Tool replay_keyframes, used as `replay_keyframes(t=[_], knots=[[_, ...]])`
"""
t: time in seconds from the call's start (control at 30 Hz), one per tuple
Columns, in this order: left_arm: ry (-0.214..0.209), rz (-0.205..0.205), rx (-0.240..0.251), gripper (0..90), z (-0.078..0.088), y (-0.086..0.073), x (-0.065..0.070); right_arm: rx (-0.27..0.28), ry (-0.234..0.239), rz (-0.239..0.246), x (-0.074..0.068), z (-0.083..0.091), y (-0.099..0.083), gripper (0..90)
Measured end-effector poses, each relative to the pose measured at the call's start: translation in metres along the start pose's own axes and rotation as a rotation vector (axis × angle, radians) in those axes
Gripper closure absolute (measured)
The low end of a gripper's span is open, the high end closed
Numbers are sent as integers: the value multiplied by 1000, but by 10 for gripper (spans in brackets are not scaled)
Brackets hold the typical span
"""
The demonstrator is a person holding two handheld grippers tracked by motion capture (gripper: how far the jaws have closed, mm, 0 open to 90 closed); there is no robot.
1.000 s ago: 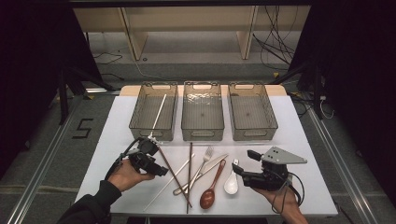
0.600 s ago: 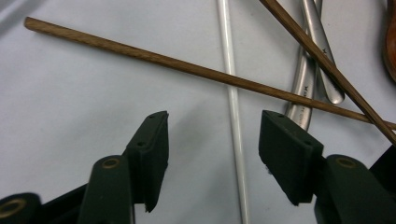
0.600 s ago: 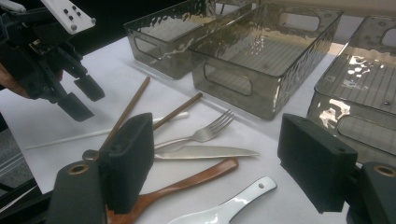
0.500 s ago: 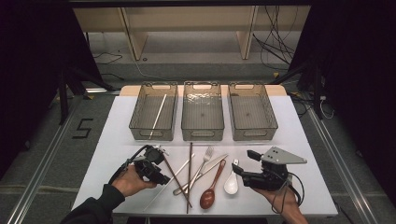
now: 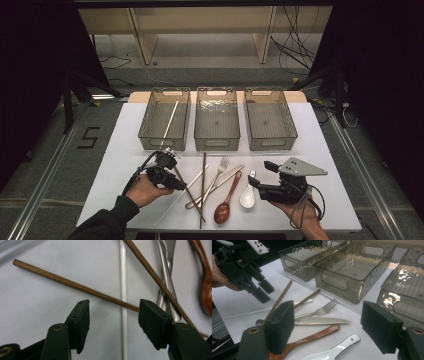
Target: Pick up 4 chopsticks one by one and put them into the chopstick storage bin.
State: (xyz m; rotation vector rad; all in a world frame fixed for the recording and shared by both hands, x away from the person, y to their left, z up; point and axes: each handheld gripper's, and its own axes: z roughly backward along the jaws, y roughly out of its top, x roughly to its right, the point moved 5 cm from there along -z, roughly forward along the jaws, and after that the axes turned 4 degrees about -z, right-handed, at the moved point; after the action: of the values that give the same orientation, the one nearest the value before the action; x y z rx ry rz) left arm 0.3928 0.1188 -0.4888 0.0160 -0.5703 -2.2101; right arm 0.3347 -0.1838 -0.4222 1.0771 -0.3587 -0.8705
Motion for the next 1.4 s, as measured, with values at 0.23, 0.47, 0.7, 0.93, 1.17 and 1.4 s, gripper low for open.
replay_keyframes(t=[0.23, 0.47, 0.7, 0.93, 1.17, 1.4], knots=[[12, 71, 20, 389, -6, 8, -11, -2, 1, 2, 0, -1, 0, 281], [20, 93, 4, 387, -16, 11, -14, -6, -1, 1, 0, -1, -1, 281], [34, 103, -23, 371, -23, 12, -14, -6, 0, 2, 0, -1, -1, 281], [78, 70, -40, 375, -26, 14, -9, -4, -1, 3, 0, -1, -1, 281], [88, 66, -53, 378, -26, 13, -10, 0, -1, 6, 0, -1, 0, 281], [120, 46, -58, 356, -28, 13, -6, -3, -1, 7, 0, -1, -1, 281]])
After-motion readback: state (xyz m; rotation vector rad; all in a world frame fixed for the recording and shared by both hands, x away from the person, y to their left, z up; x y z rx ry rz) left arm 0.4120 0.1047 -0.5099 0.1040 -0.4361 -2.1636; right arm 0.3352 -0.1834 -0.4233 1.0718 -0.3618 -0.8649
